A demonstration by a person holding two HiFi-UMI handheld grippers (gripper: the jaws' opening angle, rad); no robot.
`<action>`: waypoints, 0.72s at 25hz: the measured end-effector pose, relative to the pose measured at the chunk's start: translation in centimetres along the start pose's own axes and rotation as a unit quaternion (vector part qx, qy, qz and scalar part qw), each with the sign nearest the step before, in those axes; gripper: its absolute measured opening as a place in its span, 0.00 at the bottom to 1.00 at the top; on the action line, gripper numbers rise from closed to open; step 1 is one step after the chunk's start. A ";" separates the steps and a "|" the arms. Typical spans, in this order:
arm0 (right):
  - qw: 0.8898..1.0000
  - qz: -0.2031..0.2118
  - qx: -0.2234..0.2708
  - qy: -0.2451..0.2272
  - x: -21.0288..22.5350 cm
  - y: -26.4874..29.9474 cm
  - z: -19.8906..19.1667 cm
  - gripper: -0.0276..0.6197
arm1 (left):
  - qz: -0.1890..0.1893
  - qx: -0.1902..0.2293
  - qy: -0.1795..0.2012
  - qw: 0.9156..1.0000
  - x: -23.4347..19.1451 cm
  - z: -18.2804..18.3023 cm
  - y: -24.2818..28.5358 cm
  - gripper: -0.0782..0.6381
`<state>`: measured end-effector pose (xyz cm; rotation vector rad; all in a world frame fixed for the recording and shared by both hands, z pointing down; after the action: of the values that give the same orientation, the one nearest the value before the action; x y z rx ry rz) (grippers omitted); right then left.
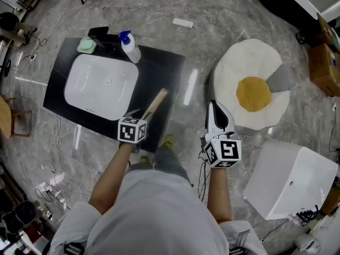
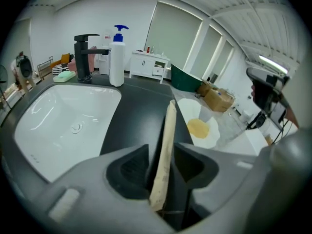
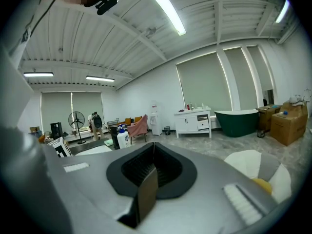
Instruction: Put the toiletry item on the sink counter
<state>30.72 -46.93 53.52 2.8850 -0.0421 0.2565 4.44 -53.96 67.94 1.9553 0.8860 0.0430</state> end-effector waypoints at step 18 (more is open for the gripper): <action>1.000 0.008 0.012 0.007 -0.4 -2.0 0.8 0.05 | 0.018 0.035 0.024 0.999 0.5 1.1 -3.2 0.38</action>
<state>30.55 -45.22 52.21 2.9080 -0.0591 0.2831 3.42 -53.65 64.70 2.0440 0.8948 0.0819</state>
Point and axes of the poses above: the fingertips, and each gripper's own axes: y forward along the fingers, x to its right, z out of its top, the point moved 6 cm from there along -y, backward along the fingers, and after that the axes turned 4 degrees about -z, right-handed, at the moved point
